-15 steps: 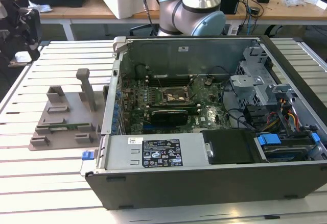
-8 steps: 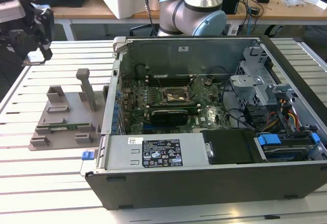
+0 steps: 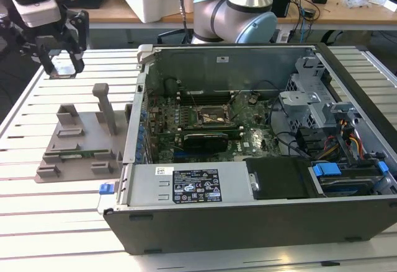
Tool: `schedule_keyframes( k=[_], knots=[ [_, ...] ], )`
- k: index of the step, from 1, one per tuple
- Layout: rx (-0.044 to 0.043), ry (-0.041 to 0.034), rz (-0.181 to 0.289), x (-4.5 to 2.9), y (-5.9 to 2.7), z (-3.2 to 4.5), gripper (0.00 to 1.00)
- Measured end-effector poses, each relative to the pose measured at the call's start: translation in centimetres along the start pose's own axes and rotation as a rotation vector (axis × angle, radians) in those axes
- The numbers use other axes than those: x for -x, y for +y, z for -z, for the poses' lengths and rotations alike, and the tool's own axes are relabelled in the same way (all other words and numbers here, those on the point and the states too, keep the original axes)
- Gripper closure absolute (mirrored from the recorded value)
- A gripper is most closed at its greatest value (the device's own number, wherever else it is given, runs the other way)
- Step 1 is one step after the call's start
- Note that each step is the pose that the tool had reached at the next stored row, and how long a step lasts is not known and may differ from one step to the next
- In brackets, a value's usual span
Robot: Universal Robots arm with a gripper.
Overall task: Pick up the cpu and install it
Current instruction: 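Pick up the cpu and move it towards the insertion slot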
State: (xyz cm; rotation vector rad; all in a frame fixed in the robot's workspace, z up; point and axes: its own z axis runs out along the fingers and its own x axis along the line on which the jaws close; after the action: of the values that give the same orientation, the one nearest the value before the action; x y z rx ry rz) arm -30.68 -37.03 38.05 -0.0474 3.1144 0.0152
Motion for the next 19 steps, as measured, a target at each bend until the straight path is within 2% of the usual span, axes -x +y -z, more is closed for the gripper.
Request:
schedule_keyframes(
  k=[3, 5, 6, 8, 9, 11, 15, 19],
  knots=[
    [0.0001, 0.0, 0.0, 2.36, -0.07, -0.07, 0.46],
    [0.0, 0.0002, 0.0, 3.2, -0.08, -0.08, 0.46],
    [-0.0001, 0.0002, 0.0, 3.93, -0.1, -0.1, 0.46],
    [0.0, 0.0001, 0.0, 4.67, -0.12, -0.13, 0.46],
    [0.0, 0.0002, 0.0, 5.32, -0.12, -0.14, 0.46],
    [-0.0001, 0.0003, 0.0, 6.0, -0.14, -0.15, 0.46],
    [0.0, 0.0003, 0.0, 8.52, -0.2, -0.22, 0.46],
    [0.0, 0.0002, 0.0, 10.42, -0.23, -0.28, 0.46]
  ],
)
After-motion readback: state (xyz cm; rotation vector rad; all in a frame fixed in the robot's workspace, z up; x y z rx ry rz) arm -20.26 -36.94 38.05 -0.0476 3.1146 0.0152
